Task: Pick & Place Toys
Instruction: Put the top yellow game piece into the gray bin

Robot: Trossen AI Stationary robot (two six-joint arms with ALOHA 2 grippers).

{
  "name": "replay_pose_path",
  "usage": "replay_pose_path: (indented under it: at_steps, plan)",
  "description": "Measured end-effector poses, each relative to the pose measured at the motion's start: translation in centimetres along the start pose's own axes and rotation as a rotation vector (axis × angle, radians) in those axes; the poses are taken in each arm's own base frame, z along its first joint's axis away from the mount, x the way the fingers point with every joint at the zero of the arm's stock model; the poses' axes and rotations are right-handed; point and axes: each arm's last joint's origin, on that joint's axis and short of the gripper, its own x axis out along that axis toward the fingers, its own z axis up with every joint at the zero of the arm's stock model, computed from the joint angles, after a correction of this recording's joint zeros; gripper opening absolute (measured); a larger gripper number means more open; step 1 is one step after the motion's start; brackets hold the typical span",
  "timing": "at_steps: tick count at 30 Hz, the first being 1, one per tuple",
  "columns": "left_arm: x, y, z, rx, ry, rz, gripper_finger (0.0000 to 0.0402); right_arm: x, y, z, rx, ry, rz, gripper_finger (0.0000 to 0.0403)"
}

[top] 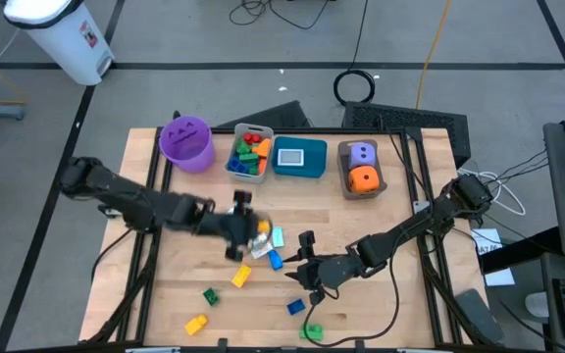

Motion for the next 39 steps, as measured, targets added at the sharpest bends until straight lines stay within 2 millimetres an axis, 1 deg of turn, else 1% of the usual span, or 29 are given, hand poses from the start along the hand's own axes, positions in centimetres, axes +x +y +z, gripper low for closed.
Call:
replay_pose_path:
  at_steps: [4,7,10,13,16,19,21,24,28,30,35,39]
  plan:
    - [0.5,4.8,-1.2,-0.060,0.046,0.112,0.0145,0.0,0.0,0.0,0.000,0.000,0.000,0.0155]
    - [1.0,8.7,-2.6,-0.139,0.079,0.142,0.0156,0.0,0.0,0.0,0.000,0.000,0.000,0.0155]
    - [1.3,12.3,-4.6,-0.245,0.109,0.157,0.0160,0.0,0.0,0.0,-0.001,0.000,0.000,0.0155]
    - [1.5,15.4,-6.4,-0.346,0.111,0.172,0.0149,0.0,0.0,0.0,-0.002,0.000,0.000,0.0155]
    - [1.7,17.4,-7.8,-0.423,0.108,0.182,0.0145,0.0,0.0,0.0,-0.008,0.001,0.000,0.0155]
    - [1.9,18.7,-8.6,-0.462,0.096,0.206,0.0145,0.1,-0.2,0.0,-0.009,0.003,-0.005,0.0155]
    - [2.6,19.1,-9.0,-0.481,0.103,0.212,0.0150,0.2,-0.4,-0.1,-0.006,0.005,-0.009,0.0155]
    - [3.9,19.3,-9.6,-0.497,0.128,0.189,0.0155,0.3,-0.6,-0.1,-0.001,0.007,-0.015,0.0155]
    - [6.2,19.4,-10.5,-0.501,0.177,0.182,0.0147,0.3,-0.6,-0.1,0.008,0.008,-0.015,0.0155]
    - [7.1,19.8,-10.9,-0.510,0.175,0.196,0.0147,0.3,-0.6,-0.1,0.011,0.008,-0.014,0.0155]
    - [8.8,20.7,-12.2,-0.558,0.188,0.225,0.0159,0.3,-0.6,-0.1,0.011,0.008,-0.014,0.0155]
    - [9.6,21.3,-13.3,-0.610,0.207,0.239,0.0159,0.3,-0.6,-0.1,0.011,0.008,-0.013,0.0155]
